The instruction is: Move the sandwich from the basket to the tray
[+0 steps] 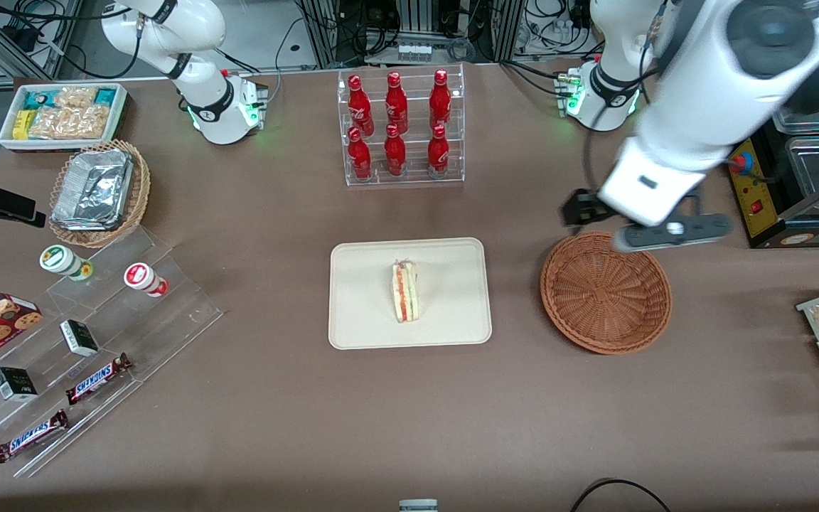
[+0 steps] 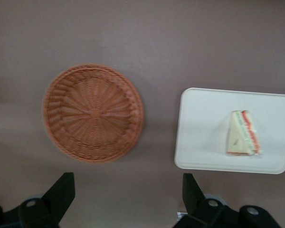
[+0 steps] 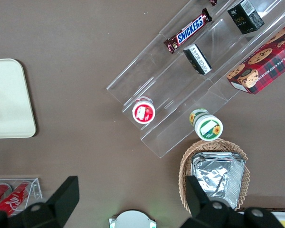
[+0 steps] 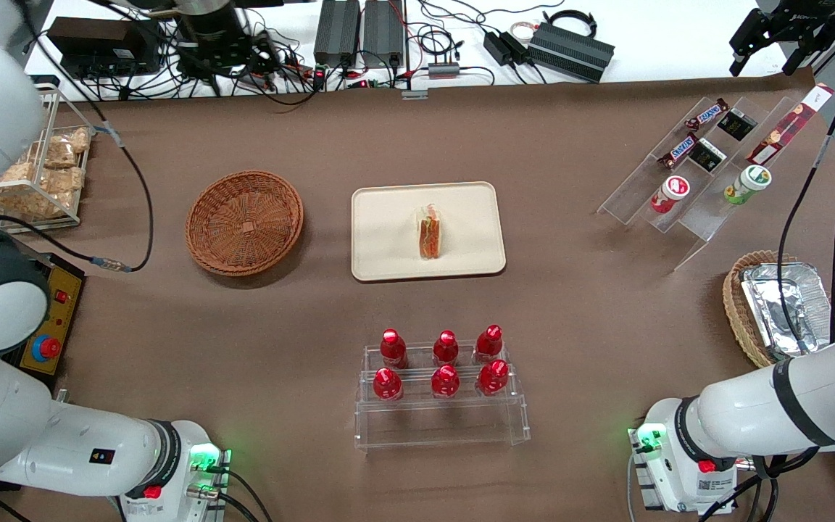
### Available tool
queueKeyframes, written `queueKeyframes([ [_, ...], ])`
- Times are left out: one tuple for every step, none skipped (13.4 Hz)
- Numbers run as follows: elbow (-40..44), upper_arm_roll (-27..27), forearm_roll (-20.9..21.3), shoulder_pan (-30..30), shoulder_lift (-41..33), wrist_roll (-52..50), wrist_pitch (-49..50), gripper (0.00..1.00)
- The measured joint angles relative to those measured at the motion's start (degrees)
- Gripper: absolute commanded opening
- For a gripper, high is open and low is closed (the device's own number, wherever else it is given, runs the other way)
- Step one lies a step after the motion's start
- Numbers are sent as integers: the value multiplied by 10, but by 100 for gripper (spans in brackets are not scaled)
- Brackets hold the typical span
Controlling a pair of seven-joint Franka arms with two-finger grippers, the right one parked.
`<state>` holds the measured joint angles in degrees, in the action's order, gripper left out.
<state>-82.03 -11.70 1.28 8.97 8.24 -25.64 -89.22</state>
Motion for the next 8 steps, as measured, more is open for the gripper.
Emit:
queueKeyframes([
  [-22,1,0,-22,-15,32,0,100],
  [-43,1,-1,-43,-29,64,0,100],
  [-59,1,-1,-62,-40,94,0,100],
  [-70,2,-1,-79,-48,123,0,100],
  [-79,2,-1,-95,-56,150,0,100],
  [-87,2,-1,-111,-63,176,0,100],
  [-94,3,-1,-124,-70,196,0,100],
  [-101,3,-1,-132,-77,208,0,100],
])
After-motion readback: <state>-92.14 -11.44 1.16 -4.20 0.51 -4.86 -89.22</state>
